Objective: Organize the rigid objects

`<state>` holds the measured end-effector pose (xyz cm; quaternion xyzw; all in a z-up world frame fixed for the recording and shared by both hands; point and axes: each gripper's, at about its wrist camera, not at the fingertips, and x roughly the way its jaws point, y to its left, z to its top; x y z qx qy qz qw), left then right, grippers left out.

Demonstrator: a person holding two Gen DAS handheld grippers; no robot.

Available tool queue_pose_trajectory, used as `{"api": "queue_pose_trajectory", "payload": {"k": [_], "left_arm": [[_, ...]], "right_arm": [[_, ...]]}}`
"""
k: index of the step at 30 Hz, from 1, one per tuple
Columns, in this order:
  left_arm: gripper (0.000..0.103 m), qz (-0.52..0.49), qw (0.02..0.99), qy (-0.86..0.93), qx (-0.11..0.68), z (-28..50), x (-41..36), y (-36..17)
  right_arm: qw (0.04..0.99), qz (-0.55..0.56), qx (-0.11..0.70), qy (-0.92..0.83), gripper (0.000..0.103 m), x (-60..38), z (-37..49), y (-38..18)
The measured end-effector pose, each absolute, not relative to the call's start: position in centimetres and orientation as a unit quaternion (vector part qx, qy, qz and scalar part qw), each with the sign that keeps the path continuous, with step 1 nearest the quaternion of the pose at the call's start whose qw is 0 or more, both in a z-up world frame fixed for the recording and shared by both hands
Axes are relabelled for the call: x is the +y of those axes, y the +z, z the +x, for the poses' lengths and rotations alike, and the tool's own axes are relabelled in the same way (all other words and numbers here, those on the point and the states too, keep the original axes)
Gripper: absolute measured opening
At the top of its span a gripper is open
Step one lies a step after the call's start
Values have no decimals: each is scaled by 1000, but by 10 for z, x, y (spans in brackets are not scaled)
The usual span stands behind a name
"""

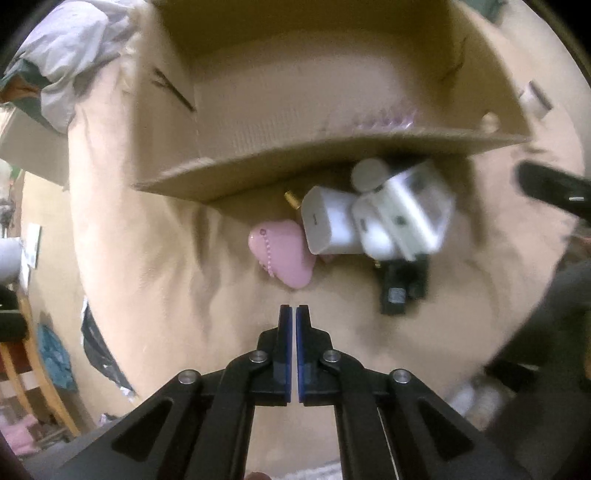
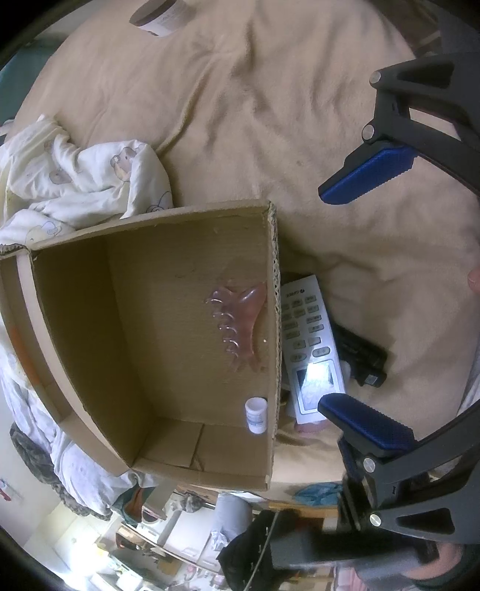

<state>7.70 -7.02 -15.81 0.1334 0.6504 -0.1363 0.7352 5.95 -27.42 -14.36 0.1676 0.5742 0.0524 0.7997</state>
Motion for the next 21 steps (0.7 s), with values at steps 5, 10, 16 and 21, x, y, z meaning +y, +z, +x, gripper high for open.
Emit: {"api": "queue_pose_trajectory", "payload": {"k": [5,10,16,21], "left_arm": [[2,83,770,-151,614,82,-48,-98],[2,64,797,-140,584,95,-49,-73],[78,164,752,-111,629,105,-70,-142],[78,245,717,-141,638,109,-94,-175]], "right_arm": [[801,168,571,61,103,-272,60,-141],[800,160,575,59,103,-269,61,-143],[797,156,582,53,103,-266,61,-147],[798,148,581,58,103,-262,62,-146]]}}
